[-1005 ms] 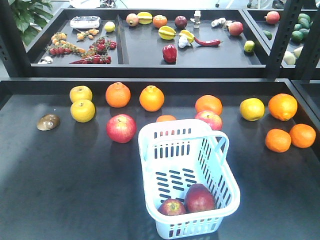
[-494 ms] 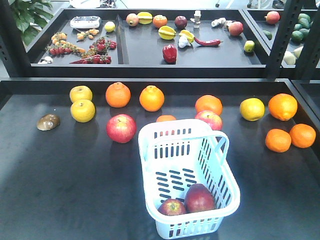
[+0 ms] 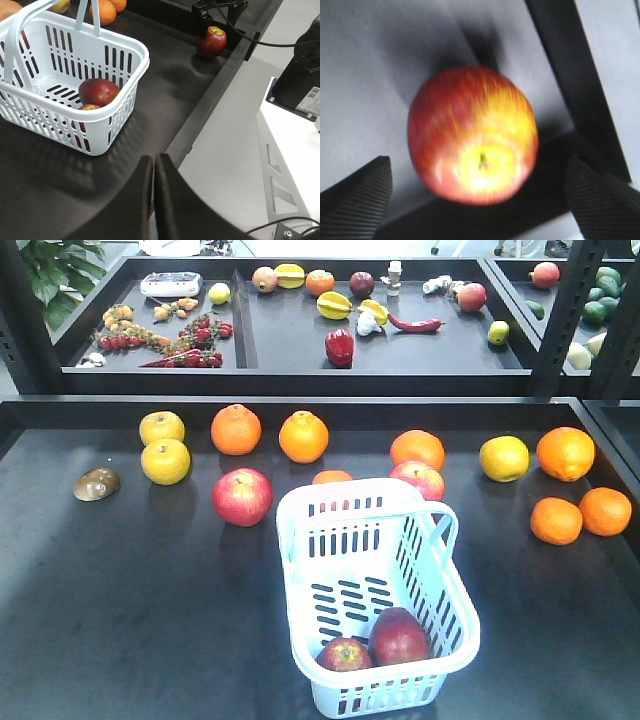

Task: Pick three apples into basket with both arms
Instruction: 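Reach the right gripper to the third red apple and grasp it, then carry the third apple over the basket with the right gripper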

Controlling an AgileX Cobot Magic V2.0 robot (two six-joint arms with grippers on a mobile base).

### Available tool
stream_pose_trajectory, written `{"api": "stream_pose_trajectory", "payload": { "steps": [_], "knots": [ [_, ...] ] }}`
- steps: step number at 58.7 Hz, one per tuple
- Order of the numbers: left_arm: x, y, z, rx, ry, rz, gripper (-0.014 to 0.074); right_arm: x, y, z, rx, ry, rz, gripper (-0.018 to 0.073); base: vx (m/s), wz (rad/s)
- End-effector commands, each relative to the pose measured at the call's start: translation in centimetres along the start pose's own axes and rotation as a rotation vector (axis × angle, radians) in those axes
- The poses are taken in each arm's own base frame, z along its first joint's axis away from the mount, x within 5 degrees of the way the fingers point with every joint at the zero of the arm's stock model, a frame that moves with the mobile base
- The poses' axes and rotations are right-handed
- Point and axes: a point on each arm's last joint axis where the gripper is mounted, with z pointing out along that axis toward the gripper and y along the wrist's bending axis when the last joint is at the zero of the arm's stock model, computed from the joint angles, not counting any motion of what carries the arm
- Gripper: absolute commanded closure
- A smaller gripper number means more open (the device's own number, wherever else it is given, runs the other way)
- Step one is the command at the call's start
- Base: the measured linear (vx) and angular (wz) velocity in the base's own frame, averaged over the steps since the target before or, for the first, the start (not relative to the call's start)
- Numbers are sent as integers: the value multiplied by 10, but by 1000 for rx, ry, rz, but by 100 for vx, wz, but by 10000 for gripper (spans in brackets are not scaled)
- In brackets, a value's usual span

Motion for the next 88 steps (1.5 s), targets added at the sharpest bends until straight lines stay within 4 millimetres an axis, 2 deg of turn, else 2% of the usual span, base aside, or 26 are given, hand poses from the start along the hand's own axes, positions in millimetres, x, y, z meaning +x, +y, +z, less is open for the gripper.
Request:
{"api": "stream_pose_trajectory", "payload": {
  "steps": [1, 14, 25, 35, 44, 51, 55, 68, 80, 88],
  "knots": [
    [-11, 0, -3, -14, -70, -22, 602, -6, -3, -7, 7, -46, -3, -93, 0, 0],
    [-11, 1, -3, -16, -71, -20, 602, -9, -1, 7, 5, -12, -17, -85, 0, 0],
    [-11, 1, -3, -18, -69, -18, 602, -10, 0, 8, 5, -18, -32, -31, 0, 0],
    [-11, 1, -3, -18, -70, -18, 602, -10, 1, 6, -11, -25, -49, 142, 0, 0],
    [-11, 1, -3, -20, -71, -18, 602, -8, 5, -4, -60, -38, -58, 383, 0, 0],
    [-12, 1, -3, -26, -78, -18, 602, -11, 7, -26, -116, -107, -68, 526, 0, 0],
    [-12, 2, -3, -31, -82, -18, 602, -12, 9, -44, -161, -158, -66, 575, 0, 0],
    [-11, 6, -1, -65, -104, -15, 602, 1, 20, -102, -338, -380, -86, 564, 0, 0],
    [4, 15, 8, -127, -127, -87, 602, 30, 55, -152, -466, -547, -292, 537, 0, 0],
    [4, 15, 8, -122, -139, -114, 602, 62, 87, -182, -537, -619, -440, 518, 0, 0]
  ]
}}
